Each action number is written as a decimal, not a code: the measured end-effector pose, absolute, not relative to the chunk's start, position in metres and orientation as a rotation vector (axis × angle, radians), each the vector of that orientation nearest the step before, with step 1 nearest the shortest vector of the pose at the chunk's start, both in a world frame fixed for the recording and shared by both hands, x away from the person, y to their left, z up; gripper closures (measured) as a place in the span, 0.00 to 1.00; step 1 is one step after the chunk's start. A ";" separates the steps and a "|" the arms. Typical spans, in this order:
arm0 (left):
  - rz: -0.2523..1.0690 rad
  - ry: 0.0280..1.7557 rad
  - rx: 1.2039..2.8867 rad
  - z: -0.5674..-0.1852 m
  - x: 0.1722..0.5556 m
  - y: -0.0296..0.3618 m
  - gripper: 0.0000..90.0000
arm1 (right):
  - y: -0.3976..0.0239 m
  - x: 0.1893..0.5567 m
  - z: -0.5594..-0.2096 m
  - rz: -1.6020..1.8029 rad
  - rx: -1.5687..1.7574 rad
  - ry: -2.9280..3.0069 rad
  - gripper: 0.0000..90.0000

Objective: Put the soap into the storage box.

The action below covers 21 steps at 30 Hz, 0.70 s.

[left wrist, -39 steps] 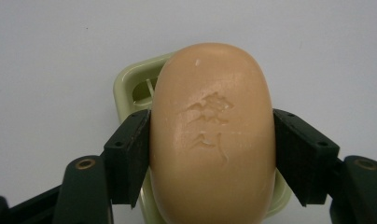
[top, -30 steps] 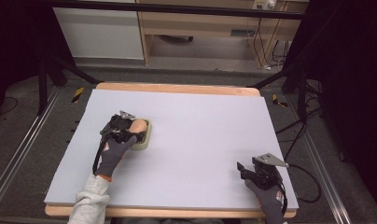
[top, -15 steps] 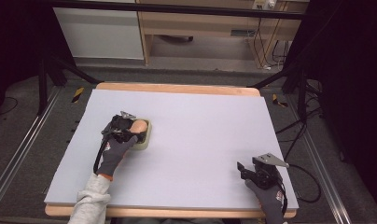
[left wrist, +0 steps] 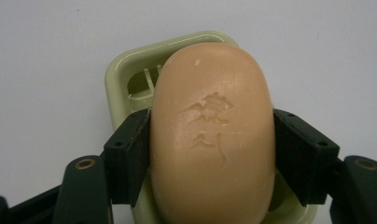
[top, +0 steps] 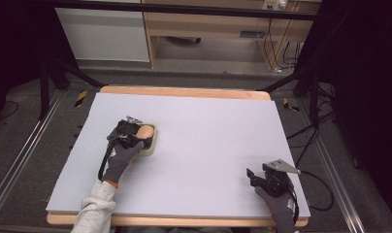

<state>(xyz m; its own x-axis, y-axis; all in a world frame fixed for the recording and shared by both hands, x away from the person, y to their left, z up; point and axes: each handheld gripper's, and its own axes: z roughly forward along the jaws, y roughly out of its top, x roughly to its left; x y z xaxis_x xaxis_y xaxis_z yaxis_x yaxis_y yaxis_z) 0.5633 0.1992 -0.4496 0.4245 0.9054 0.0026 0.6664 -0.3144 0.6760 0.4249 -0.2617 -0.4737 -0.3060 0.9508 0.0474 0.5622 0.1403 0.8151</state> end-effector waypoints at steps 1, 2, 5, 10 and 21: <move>0.519 1.321 2.084 -0.450 0.563 0.199 0.35 | -0.262 0.425 -0.474 1.043 1.445 1.933 0.37; 0.519 1.322 2.084 -0.450 0.563 0.199 0.35 | -0.262 0.425 -0.474 1.043 1.445 1.933 0.37; 0.518 1.323 2.084 -0.450 0.563 0.199 0.35 | -0.262 0.425 -0.474 1.041 1.442 1.934 0.37; 0.524 1.324 2.087 -0.450 0.563 0.199 0.35 | -0.262 0.425 -0.474 1.041 1.444 1.934 0.37; 0.561 1.299 2.077 -0.441 0.558 0.199 0.31 | -0.261 0.425 -0.474 1.038 1.439 1.934 0.37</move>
<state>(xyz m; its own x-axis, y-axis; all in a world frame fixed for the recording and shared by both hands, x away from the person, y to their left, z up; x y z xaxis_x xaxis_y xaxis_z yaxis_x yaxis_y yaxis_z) 0.5577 0.1992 -0.4406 0.4268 0.9039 0.0299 0.6416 -0.3259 0.6943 0.4246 -0.2615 -0.4737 -0.3078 0.9505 0.0414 0.5597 0.1458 0.8157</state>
